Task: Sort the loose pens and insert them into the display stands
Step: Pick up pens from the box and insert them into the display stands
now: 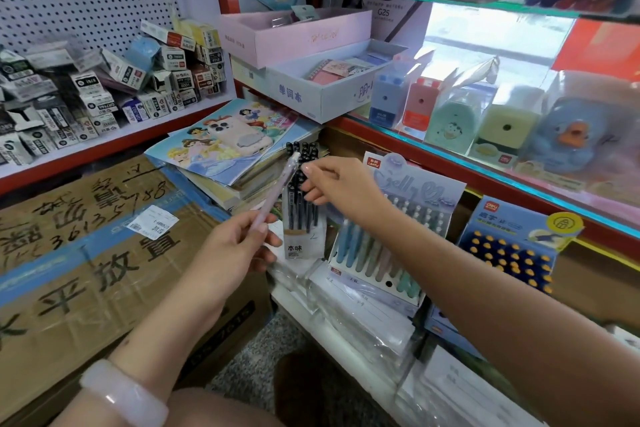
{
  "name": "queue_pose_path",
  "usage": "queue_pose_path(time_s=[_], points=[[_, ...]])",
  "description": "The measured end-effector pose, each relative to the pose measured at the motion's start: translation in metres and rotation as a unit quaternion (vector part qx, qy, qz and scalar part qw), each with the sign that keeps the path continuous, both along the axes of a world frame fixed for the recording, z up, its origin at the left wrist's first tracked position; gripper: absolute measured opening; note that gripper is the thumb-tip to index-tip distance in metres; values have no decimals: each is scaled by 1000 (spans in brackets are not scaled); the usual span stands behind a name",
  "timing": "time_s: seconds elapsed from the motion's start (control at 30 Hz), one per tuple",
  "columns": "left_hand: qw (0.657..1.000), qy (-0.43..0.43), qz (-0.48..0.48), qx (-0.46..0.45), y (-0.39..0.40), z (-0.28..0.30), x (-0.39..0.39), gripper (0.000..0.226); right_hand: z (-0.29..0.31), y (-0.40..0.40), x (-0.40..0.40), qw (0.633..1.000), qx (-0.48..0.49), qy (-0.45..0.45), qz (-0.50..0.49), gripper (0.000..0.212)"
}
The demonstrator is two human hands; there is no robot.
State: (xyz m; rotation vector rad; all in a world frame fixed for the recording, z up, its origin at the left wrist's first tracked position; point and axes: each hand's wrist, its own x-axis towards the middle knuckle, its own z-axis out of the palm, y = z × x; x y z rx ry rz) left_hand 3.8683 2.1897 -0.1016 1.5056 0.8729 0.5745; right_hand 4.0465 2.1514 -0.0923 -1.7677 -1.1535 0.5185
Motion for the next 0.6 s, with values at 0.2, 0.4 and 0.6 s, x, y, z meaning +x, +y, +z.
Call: queue_pose_path(time_s=[0.2, 0.4, 0.6], points=[[998, -26, -47, 19, -28, 3, 24, 19, 35, -38, 5, 983, 19, 181, 26, 25], [988, 13, -90, 122, -47, -8, 41, 16, 41, -74, 18, 984, -3, 178, -16, 17], [943, 167, -107, 266, -34, -31, 39, 36, 10, -114, 44, 990, -24, -15, -135, 8]])
